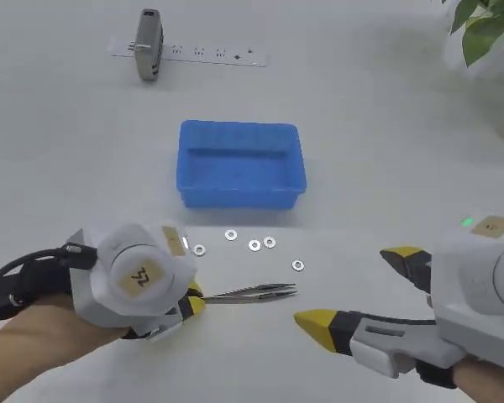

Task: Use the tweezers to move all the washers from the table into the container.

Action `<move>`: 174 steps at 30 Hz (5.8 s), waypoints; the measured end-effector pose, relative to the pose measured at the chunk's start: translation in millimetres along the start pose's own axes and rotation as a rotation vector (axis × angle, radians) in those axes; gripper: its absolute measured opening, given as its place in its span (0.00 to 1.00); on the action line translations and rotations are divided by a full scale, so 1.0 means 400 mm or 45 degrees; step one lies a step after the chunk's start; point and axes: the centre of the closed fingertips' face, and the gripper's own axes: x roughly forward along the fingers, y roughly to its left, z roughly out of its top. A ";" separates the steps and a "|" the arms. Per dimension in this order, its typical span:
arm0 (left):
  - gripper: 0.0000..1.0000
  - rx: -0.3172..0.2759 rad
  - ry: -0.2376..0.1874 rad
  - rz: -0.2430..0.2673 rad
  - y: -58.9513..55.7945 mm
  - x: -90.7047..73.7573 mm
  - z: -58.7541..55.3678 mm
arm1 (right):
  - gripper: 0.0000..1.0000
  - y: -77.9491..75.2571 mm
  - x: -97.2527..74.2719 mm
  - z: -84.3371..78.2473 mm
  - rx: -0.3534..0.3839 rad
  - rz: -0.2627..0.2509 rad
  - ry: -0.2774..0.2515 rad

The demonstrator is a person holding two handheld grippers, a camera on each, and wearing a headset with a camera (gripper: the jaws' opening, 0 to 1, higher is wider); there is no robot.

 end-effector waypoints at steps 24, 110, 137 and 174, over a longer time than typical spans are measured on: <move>0.00 0.042 -0.175 0.029 -0.067 -0.182 0.150 | 0.33 0.174 0.100 0.006 -0.425 0.317 0.104; 0.99 -0.676 -0.491 0.995 0.050 -0.388 -0.104 | 0.04 0.178 0.319 0.212 -0.453 0.393 -0.086; 0.99 -0.671 -0.433 0.979 0.047 -0.378 -0.121 | 0.02 0.189 0.325 0.207 -0.508 0.368 -0.062; 0.99 -0.662 -0.463 0.996 0.050 -0.382 -0.117 | 0.02 0.145 0.198 0.413 -0.395 0.379 -0.234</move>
